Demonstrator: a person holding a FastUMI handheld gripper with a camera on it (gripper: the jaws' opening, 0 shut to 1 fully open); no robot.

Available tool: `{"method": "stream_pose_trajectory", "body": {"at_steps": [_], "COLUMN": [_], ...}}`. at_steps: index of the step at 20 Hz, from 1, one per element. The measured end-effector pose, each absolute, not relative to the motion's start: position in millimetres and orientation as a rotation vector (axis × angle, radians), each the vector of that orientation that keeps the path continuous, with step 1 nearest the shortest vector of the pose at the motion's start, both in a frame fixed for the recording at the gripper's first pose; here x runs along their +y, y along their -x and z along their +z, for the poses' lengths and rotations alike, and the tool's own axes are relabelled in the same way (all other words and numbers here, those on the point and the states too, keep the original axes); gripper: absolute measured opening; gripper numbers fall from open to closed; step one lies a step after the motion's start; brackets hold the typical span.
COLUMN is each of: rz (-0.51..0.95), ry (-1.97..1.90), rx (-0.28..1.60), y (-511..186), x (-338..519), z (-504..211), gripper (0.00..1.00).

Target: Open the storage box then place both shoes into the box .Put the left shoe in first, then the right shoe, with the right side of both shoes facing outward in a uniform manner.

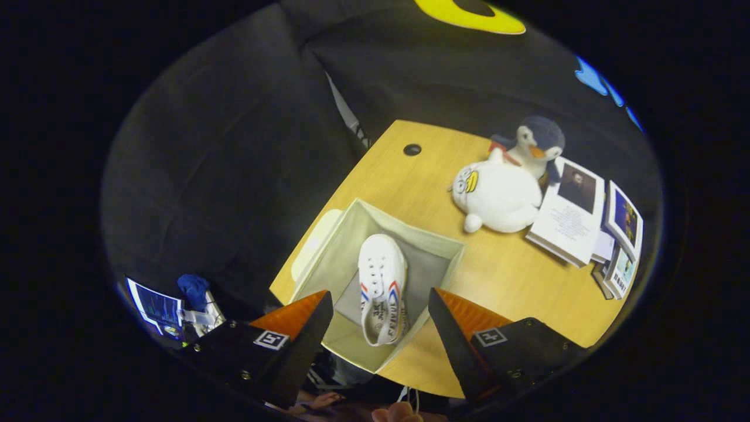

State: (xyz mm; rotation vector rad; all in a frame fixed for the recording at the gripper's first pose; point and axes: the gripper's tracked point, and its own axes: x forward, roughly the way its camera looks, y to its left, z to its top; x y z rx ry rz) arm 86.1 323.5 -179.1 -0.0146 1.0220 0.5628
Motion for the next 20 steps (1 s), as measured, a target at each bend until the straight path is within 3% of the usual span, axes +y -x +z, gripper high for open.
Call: {"method": "stream_pose_trajectory", "body": {"at_steps": [13,20], "rz": [0.108,-0.002], "ry": [-0.032,-0.048], "rx": [0.184,-0.038], "y": [-64.6,-31.9], "x": [121.9,52.5], "z": [-2.7,35.4], "gripper": [0.99,0.99]}}
